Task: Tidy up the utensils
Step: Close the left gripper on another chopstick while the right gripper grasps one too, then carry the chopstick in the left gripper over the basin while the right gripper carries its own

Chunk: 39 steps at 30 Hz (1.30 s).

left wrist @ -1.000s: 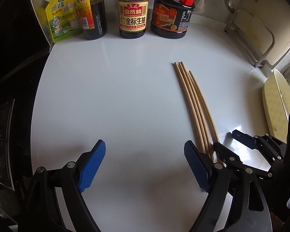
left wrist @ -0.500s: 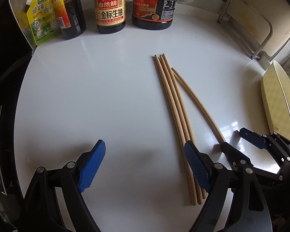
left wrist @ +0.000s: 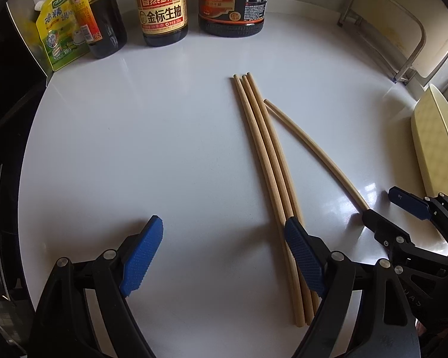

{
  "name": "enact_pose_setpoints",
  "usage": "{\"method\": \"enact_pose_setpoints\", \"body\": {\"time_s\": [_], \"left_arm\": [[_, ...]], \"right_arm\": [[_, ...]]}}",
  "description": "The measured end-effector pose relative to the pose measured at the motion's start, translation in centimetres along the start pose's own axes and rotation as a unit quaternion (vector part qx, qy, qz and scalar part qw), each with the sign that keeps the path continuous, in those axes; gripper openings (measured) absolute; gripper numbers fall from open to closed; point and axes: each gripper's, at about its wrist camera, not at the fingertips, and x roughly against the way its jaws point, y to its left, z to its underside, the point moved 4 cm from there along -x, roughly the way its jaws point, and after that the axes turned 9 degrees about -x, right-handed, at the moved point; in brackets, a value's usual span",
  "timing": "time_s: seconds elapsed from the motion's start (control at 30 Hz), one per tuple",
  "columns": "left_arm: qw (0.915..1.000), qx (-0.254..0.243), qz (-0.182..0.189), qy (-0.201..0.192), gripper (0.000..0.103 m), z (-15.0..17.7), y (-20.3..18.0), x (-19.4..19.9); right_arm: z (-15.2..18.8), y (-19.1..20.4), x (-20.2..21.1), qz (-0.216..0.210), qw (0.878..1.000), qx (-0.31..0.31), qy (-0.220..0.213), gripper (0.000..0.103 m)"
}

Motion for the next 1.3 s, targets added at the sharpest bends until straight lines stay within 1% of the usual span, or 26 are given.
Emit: {"method": "enact_pose_setpoints", "body": {"time_s": [0.17, 0.27, 0.43, 0.8, 0.87, 0.9, 0.93, 0.97, 1.03, 1.07, 1.1, 1.13, 1.17, 1.2, 1.23, 1.3], "left_arm": [[1.0000, -0.003, -0.007, -0.004, 0.086, 0.1, -0.1, -0.1], [0.9997, -0.014, -0.019, -0.007, 0.087, 0.0, -0.4, -0.1], [0.9997, -0.009, -0.022, 0.003, 0.090, 0.0, -0.1, -0.7], [0.9996, 0.008, -0.026, -0.010, 0.090, -0.7, 0.7, -1.0], [0.9995, 0.008, -0.025, -0.016, 0.089, -0.9, 0.7, -1.0], [0.9995, 0.006, -0.024, -0.019, 0.085, -1.0, 0.7, -1.0], [0.9994, 0.003, -0.023, -0.024, 0.078, -1.2, 0.6, -0.9], [0.9994, 0.000, -0.021, -0.028, 0.074, -1.3, 0.4, -0.8], [0.9993, -0.007, -0.015, -0.033, 0.052, -1.6, 0.0, -0.5], [0.9993, -0.009, -0.011, -0.034, 0.047, -1.6, -0.1, -0.4], [0.9993, -0.010, -0.007, -0.035, 0.034, -1.6, -0.4, -0.1], [0.9993, -0.010, 0.000, -0.035, 0.018, -1.6, -0.6, 0.0], [0.9993, -0.008, 0.009, -0.034, 0.011, -1.5, -0.6, 0.0], [0.9993, -0.005, 0.017, -0.033, 0.007, -1.5, -0.7, 0.0], [0.9992, -0.003, 0.024, -0.032, 0.007, -1.4, -0.7, 0.0], [0.9991, -0.004, 0.029, -0.030, 0.007, -1.2, -0.9, 0.1]], "right_arm": [[0.0, -0.1, 0.0, -0.001, 1.000, -0.001, 0.000, 0.046], [0.0, -0.1, 0.0, -0.001, 1.000, 0.000, 0.000, 0.046], [-0.1, -0.1, -0.1, -0.002, 1.000, 0.000, 0.000, 0.046], [-0.9, 0.5, -0.4, -0.005, 1.000, 0.015, -0.012, 0.046], [-0.8, 0.7, -0.4, -0.008, 1.000, 0.023, -0.015, 0.046], [-0.8, 0.8, -0.4, -0.009, 0.999, 0.026, -0.016, 0.046], [-0.7, 0.8, -0.4, -0.010, 0.999, 0.027, -0.016, 0.046], [-0.7, 0.8, -0.4, -0.011, 0.999, 0.027, -0.015, 0.045], [-0.6, 1.0, -0.3, -0.012, 0.999, 0.031, -0.013, 0.041], [-0.5, 1.3, -0.3, -0.013, 0.999, 0.035, -0.013, 0.039], [-0.5, 1.5, -0.2, -0.014, 0.999, 0.041, -0.012, 0.034], [-0.4, 1.7, -0.2, -0.016, 0.999, 0.046, -0.011, 0.029], [-0.4, 1.8, -0.2, -0.018, 0.999, 0.049, -0.010, 0.026], [-0.3, 1.9, -0.1, -0.018, 0.998, 0.051, -0.010, 0.017], [-0.3, 1.9, -0.1, -0.015, 0.999, 0.051, -0.010, 0.008], [-0.2, 1.9, -0.1, -0.018, 0.999, 0.046, -0.007, 0.006]]}}
